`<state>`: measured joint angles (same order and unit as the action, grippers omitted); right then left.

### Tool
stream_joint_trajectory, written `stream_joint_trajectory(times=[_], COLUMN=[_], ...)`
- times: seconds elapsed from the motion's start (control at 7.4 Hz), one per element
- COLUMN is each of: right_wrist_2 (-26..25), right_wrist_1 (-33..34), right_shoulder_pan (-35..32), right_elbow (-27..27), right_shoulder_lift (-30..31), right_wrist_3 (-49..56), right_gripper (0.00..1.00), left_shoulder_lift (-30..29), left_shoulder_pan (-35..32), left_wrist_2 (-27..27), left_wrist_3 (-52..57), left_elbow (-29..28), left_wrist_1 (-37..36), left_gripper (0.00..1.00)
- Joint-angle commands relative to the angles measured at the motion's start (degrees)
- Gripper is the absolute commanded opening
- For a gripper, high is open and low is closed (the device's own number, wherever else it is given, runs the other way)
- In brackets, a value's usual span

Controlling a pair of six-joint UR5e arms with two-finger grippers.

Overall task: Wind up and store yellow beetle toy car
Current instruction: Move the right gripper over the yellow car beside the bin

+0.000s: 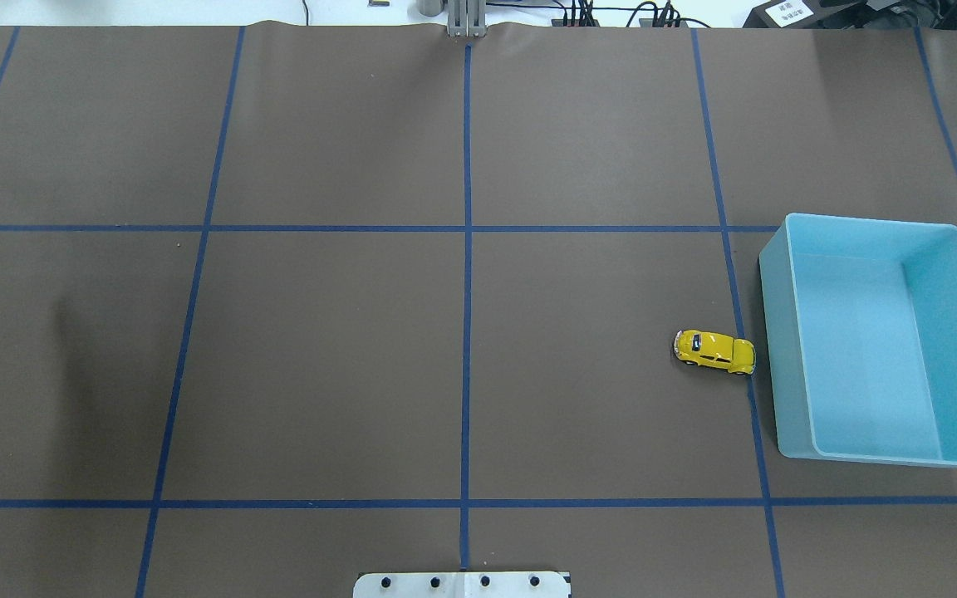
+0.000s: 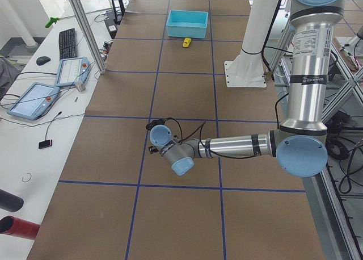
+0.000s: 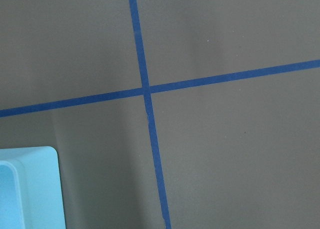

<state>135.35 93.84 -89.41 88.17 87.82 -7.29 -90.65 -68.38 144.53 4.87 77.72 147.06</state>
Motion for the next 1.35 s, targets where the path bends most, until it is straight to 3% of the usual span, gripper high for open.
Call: stream_joint_trajectory(times=[0.0, 0.27, 0.54, 0.95, 1.22], right_wrist_2=[0.4, 0.9, 0.0, -0.2, -4.1], right_wrist_1=[0.0, -0.1, -0.1, -0.1, -0.1], right_shoulder_pan=[0.4, 3.9, 8.3, 12.7, 21.4], right_elbow=[-0.8, 4.0, 9.1, 9.9, 9.7], right_shoulder_lift=[-0.1, -1.9, -2.7, -7.5, -16.0], right_wrist_3=[-0.1, 0.6, 0.6, 0.5, 0.3], right_gripper=[1.0, 1.0, 1.0, 1.0, 1.0], left_shoulder_lift=[0.5, 1.0, 0.4, 0.1, 1.0], left_shoulder_pan=[-0.2, -2.4, -8.2, -11.5, -13.0], left_wrist_2=[-2.3, -2.7, -2.7, -3.7, -5.9], left_wrist_3=[-12.0, -20.6, -21.7, -21.7, -21.7], left_elbow=[-0.1, -0.2, 0.7, 6.7, 8.7], left_wrist_1=[-0.4, -1.9, -11.4, -27.4, -30.7], left_gripper=[1.0, 1.0, 1.0, 1.0, 1.0])
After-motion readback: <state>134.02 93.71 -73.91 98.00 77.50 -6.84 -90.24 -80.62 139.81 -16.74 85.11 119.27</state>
